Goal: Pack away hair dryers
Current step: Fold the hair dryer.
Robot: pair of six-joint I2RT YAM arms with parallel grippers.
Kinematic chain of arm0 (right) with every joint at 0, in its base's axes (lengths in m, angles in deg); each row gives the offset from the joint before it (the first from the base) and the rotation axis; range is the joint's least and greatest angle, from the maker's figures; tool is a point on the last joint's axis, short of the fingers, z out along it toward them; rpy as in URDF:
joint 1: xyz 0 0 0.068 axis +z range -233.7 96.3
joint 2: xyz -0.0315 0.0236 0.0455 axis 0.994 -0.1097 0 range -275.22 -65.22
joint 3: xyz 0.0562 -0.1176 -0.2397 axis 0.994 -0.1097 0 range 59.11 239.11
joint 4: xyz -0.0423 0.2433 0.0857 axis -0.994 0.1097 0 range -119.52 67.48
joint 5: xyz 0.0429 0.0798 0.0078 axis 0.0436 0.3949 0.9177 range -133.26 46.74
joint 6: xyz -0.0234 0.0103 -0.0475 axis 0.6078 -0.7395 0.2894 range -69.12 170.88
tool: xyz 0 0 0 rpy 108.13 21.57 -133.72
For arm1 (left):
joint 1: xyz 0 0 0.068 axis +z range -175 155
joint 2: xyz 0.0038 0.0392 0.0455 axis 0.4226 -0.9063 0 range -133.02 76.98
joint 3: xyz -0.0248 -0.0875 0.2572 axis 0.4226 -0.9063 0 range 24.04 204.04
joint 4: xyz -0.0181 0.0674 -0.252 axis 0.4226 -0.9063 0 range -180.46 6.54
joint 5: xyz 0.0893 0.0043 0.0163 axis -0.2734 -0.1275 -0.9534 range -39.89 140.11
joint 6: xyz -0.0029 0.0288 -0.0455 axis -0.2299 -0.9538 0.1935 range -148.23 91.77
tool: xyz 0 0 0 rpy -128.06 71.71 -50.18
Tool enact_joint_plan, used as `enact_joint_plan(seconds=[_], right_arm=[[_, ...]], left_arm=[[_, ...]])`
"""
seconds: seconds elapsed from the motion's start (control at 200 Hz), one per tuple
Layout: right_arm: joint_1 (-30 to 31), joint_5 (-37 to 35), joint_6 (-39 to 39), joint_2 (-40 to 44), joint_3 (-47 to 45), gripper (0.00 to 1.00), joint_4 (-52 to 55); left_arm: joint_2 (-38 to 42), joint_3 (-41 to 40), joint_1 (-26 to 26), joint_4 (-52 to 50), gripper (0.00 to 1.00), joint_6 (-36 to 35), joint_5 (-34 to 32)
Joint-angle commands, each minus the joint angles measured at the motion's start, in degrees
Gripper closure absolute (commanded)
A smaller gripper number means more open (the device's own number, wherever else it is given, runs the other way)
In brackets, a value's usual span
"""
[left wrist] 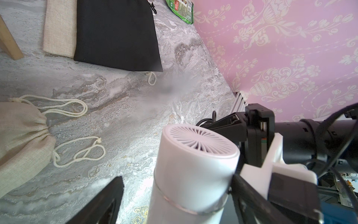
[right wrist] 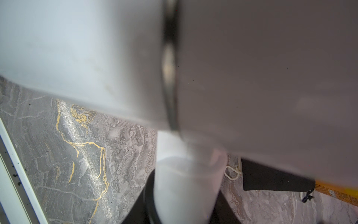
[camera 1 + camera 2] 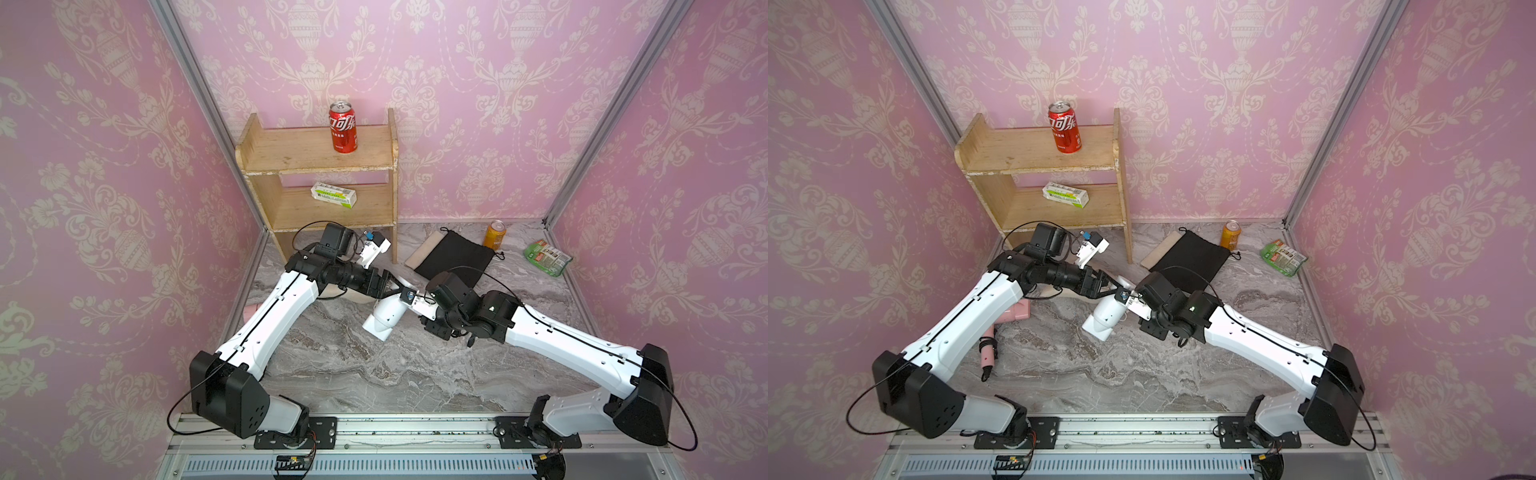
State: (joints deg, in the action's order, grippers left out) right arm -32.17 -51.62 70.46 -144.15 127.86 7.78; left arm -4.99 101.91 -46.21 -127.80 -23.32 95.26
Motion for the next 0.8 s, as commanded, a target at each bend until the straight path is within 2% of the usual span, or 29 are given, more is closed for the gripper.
enact_joint_plan(seconds=[0.0,0.25,0.465,0.57,0.796], right_arm=[[1.59,2.77,1.62,3.81,4.29,0.65,-6.06],[1.76,4.29,-0.58,6.59,3.55,0.65,-6.02],[1.63,4.40,-4.01,4.86,-0.05,0.67,-8.36],[1.52,5.63,-5.81,4.98,-3.50,0.67,-11.26],[1.21,6.89,-7.78,4.93,-4.60,0.66,-13.94]], left_arm=[[-1.48,0.29,-0.50,-1.28,0.12,-1.52,-3.64],[-0.91,-0.95,-0.50,-0.72,0.12,-1.18,-4.83],[-2.28,-3.27,-0.45,2.93,0.12,0.96,-6.37],[-3.66,-3.94,-0.47,4.74,0.12,1.67,-6.17],[-5.71,-3.73,-0.49,6.98,0.12,3.00,-4.61]])
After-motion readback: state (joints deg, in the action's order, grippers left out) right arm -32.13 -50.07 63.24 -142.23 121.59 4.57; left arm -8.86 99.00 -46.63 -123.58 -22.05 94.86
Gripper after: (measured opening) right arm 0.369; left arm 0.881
